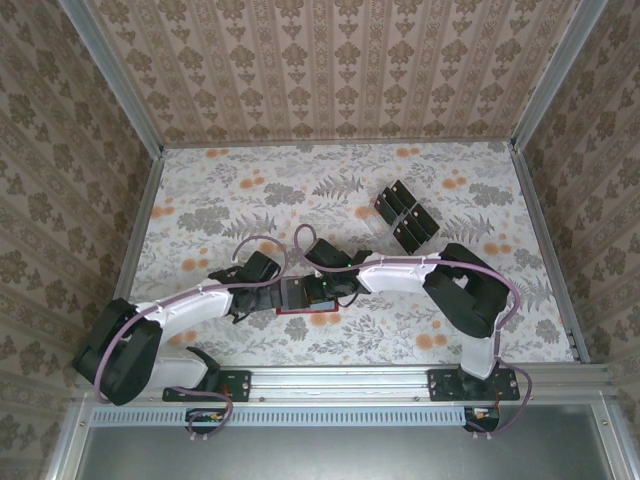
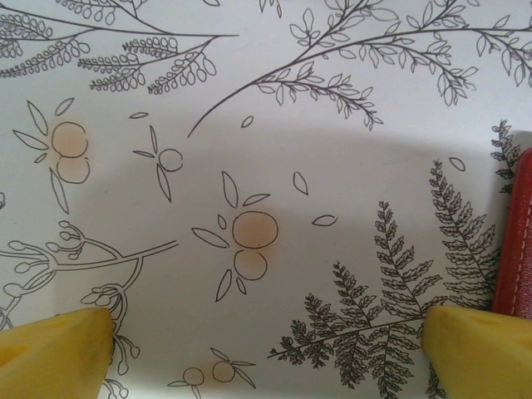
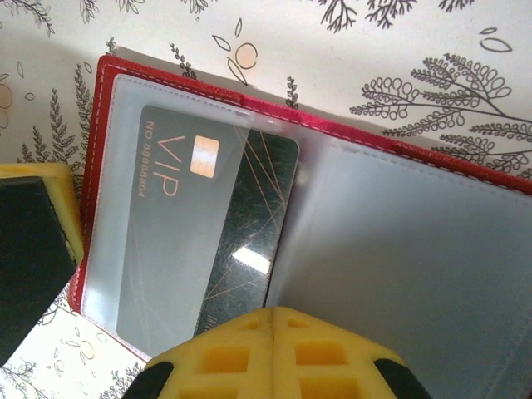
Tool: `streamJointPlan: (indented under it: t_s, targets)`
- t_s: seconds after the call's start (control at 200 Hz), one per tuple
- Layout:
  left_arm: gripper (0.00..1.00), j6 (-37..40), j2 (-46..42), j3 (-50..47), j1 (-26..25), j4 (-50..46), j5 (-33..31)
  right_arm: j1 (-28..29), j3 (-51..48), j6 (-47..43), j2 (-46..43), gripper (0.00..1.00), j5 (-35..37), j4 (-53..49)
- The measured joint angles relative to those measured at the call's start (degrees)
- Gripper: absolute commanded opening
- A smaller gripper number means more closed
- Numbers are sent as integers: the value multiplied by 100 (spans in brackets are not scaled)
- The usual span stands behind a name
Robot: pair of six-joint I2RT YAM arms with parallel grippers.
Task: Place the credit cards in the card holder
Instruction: Insert the credit card into the card holder.
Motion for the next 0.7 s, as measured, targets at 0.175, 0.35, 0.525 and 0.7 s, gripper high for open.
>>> streamJointPlan:
  t_s: [0.175, 0.35, 0.525, 0.7]
  targets:
    - [100, 0, 28, 15, -2, 0, 0, -2, 0, 0, 50, 0, -48, 26]
    - [100, 0, 44, 24, -2, 0, 0, -4, 0, 7, 87, 0, -170, 101]
    - [100, 0, 59, 31, -7, 2, 0, -4, 33, 33, 144, 0, -249, 144]
    - [100, 0, 70, 37, -13, 2, -2, 2, 175, 90, 264, 0, -332, 157]
